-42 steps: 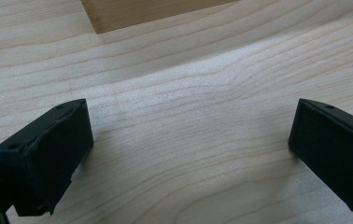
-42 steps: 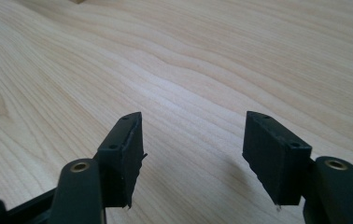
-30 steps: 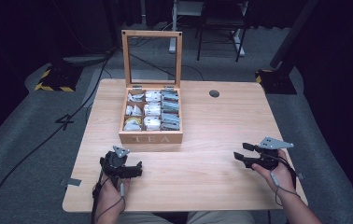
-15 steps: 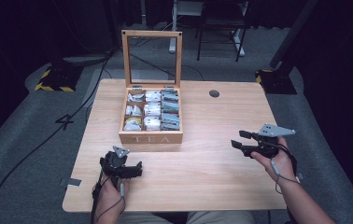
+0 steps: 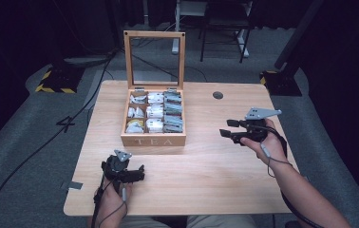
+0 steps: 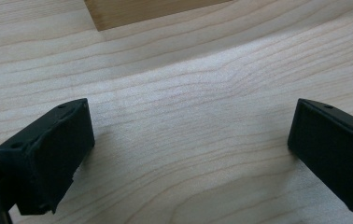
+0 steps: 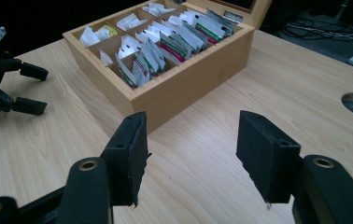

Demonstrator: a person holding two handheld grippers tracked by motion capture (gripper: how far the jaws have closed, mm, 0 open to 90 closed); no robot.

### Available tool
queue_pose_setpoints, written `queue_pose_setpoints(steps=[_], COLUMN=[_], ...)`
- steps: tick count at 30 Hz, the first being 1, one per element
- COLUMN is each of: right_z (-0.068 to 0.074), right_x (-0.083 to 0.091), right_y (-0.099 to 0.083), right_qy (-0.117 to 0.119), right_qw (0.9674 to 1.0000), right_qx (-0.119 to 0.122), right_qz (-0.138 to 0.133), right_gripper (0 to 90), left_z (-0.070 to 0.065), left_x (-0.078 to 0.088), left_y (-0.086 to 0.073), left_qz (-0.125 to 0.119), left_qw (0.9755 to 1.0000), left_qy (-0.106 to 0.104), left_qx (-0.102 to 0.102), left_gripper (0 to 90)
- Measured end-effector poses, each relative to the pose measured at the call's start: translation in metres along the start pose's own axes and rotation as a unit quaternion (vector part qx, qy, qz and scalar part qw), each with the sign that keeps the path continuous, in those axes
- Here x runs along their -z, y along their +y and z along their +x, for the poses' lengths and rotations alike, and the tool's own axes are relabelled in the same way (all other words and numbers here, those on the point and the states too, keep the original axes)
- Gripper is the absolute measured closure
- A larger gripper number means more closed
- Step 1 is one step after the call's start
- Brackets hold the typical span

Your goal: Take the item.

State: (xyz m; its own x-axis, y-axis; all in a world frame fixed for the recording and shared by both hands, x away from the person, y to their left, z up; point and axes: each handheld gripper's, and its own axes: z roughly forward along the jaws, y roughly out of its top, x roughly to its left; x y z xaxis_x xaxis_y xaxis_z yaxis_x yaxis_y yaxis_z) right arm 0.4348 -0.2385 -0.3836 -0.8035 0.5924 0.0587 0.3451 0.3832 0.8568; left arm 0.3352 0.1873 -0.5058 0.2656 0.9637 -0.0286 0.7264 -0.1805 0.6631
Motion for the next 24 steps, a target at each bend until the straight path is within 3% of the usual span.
queue_pose_setpoints(steps=[5,10,24], right_z=[0.004,0.006,0.008], right_x=[-0.012,-0.023,-0.052], right_y=[0.012,0.025,0.057], right_qy=[0.004,-0.003,0.010], right_qw=[0.9998,0.9983,0.9989], right_qx=[0.018,0.048,0.030], right_qz=[0.008,0.035,0.034], right_gripper=[43.8,43.7,45.0], left_z=[0.002,0.002,-0.001], left_x=[0.000,0.000,-0.002], left_y=[0.000,0.000,0.002], left_qz=[0.001,0.001,0.001], left_qw=[0.9999,0.9999,1.0000], left_qy=[-0.009,-0.009,0.005], left_qx=[-0.008,-0.008,0.002], left_gripper=[0.4,0.4,0.3])
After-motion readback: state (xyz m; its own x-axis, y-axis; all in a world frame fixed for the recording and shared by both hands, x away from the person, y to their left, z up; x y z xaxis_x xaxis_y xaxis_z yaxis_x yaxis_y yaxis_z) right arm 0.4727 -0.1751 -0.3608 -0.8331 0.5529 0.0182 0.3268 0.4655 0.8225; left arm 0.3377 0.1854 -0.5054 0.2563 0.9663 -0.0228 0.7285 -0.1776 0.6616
